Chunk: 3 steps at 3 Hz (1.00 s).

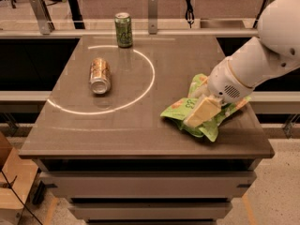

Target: Move green rice chip bag near green can

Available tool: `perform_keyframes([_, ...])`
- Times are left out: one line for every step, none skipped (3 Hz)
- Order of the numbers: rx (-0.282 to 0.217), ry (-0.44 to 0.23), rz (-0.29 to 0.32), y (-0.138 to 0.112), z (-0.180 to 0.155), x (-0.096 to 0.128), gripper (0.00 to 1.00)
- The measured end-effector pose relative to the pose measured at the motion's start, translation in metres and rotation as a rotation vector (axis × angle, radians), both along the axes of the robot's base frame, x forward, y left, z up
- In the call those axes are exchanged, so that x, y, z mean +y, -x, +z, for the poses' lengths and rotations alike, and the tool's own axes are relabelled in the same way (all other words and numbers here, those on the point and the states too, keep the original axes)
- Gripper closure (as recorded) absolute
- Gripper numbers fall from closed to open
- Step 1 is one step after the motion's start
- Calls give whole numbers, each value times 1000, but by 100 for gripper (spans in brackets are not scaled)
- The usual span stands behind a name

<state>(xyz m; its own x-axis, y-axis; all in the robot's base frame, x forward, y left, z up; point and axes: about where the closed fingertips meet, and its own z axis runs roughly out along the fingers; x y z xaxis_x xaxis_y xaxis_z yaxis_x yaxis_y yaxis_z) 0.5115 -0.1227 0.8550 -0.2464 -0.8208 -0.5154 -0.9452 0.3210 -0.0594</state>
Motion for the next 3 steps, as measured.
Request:
perform_keyframes([-73,-6,24,-26,27,4,100])
perform_keyframes([-210,-11,61,-65,80,9,100])
perform_keyframes([-255,-22,58,-72,103,10,100])
